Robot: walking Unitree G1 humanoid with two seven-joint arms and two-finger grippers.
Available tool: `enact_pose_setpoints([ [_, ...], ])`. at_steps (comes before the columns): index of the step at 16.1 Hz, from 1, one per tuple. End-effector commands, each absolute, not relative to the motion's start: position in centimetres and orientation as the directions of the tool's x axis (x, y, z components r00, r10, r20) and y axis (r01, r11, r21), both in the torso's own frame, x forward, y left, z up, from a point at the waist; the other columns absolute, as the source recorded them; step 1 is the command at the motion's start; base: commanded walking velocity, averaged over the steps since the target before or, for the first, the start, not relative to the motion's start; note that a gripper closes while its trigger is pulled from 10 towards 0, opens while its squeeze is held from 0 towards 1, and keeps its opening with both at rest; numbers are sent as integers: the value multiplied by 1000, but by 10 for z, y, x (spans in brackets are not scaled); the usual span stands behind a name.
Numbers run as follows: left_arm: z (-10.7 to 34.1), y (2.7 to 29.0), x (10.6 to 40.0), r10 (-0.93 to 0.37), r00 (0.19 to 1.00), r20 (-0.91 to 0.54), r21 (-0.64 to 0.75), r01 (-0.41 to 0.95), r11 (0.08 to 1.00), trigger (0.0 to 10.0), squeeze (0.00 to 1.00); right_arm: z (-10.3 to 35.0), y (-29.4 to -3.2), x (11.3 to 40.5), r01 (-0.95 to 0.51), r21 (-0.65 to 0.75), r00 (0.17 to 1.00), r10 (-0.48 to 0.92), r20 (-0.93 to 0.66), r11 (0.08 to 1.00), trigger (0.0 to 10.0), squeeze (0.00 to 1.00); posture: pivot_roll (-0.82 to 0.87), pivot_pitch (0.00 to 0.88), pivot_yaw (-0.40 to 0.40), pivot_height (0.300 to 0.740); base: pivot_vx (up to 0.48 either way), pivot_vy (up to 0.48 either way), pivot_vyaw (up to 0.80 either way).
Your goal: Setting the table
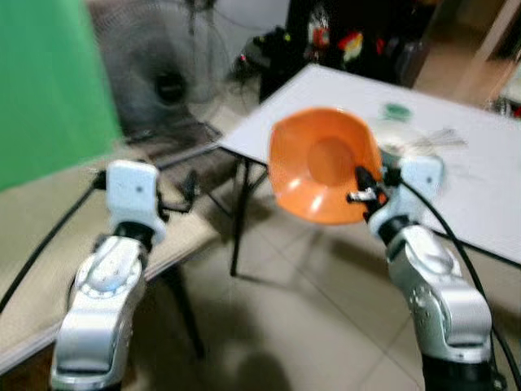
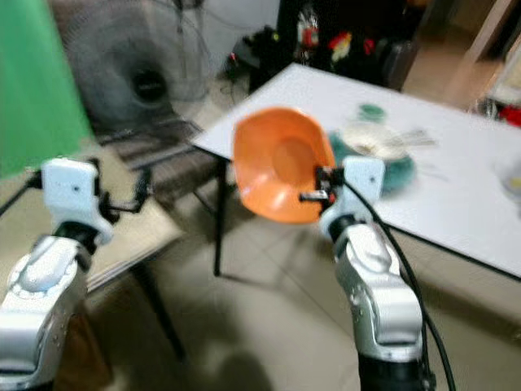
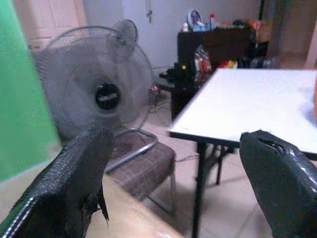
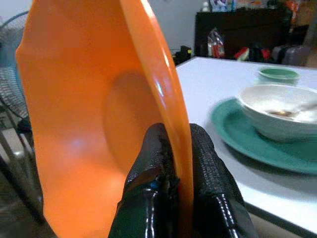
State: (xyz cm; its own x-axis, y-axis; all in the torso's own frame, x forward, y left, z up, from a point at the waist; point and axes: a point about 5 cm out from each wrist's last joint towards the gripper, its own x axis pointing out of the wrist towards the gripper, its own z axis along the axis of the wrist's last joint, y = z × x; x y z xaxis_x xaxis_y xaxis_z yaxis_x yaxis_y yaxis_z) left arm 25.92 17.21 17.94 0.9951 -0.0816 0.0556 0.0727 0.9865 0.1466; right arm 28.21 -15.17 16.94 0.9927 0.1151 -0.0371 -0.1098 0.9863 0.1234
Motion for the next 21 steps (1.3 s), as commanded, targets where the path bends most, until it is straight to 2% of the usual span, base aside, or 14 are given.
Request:
enact_pose_setpoints([
  [1,179,165,259,-102,993,54,149,93,984,10000,0,175,-161,282,-76,116,997,79,-24,990,10000,0,-27,0,-14,740,0,-412,0],
  [12,174,158,262,-137,990,44,157,129,979,10000,0,171,-172,278,-9,117,998,15,-53,993,10000,0,-50,0,-1,740,0,-414,0],
  [14,173,157,264,-136,990,28,114,132,985,10000,0,167,-175,278,15,139,996,-3,-90,990,10000,0,-50,0,0,740,0,0,-784],
  [16,173,156,264,-139,990,36,142,133,981,10000,0,166,-177,278,27,138,995,-14,-94,990,10000,0,-52,0,1,740,0,0,-781],
  [21,171,160,267,-128,991,24,115,124,986,10000,0,166,-179,279,45,136,994,-30,-107,990,10000,0,-55,0,0,740,0,0,-781],
])
